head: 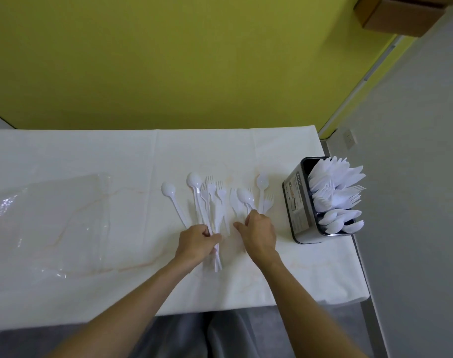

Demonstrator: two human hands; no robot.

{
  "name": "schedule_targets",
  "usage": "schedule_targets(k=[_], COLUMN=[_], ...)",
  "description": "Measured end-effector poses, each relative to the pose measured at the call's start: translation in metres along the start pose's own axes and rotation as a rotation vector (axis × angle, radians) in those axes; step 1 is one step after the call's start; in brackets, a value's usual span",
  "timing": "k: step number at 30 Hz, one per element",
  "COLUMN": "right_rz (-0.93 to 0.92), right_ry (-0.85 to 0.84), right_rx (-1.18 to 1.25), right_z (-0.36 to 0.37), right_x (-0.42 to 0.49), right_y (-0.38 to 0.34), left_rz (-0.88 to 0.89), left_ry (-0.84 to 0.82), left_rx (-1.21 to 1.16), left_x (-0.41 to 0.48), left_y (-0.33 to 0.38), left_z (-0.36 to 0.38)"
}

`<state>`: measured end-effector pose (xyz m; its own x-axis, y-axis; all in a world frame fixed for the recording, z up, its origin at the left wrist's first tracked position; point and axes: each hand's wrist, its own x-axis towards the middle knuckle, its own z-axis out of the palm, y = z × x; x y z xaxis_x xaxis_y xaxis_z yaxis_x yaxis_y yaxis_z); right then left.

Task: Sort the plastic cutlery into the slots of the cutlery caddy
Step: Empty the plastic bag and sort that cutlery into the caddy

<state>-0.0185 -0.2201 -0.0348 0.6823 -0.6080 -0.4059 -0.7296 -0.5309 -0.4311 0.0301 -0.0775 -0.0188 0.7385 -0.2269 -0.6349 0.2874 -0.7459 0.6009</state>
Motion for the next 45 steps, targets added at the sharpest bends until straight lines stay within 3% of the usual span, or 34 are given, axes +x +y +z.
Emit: schedule_targets(k=[12, 16, 19, 23, 26, 28, 31, 34, 37, 40, 45], right_rz=[0.060, 0.063, 0.081, -0.124, -0.185, -0.174, -0.107, -0.113, -0.138, -0.161, -0.190], right_ry=[-0.117, -0.207, -0.239, -0.173, 0.009, 0.225, 0.587, 0.762, 0.830, 0.824, 0.670], right_rx=[-0.009, 0.157, 0.481, 0.879, 1.111, 1.185, 1.138, 0.878, 0.595, 0.487, 0.382], right_z=[0.004, -0.011, -0.040, -0.101, -0.162, -0.196, -0.223, -0.224, -0.213, -0.199, -0.190], right_x=[0.008, -0.008, -0.024, -0.041, -0.050, -0.049, -0.036, -0.025, -0.022, -0.014, 0.003], right_y=[-0.015, -0.010, -0.007, -0.006, -0.003, 0.006, 0.029, 0.050, 0.056, 0.059, 0.069], left_rz=[0.023, 0.055, 0.134, 0.291, 0.371, 0.418, 0.508, 0.560, 0.564, 0.576, 0.633], left_ry=[-0.067, -0.084, -0.066, -0.008, -0.033, -0.041, -0.021, -0.009, 0.001, -0.002, -0.020], left_rx=[-0.251, -0.280, -0.242, -0.237, -0.355, -0.416, -0.492, -0.557, -0.546, -0.486, -0.187], left_x=[-0.017, -0.013, -0.010, -0.007, -0.007, -0.011, -0.020, -0.025, -0.025, -0.022, -0.009], left_y=[-0.027, -0.023, -0.005, 0.038, 0.080, 0.109, 0.150, 0.177, 0.191, 0.193, 0.190], left_z=[-0.027, -0.037, -0.043, -0.047, -0.038, -0.027, -0.005, 0.018, 0.039, 0.054, 0.065])
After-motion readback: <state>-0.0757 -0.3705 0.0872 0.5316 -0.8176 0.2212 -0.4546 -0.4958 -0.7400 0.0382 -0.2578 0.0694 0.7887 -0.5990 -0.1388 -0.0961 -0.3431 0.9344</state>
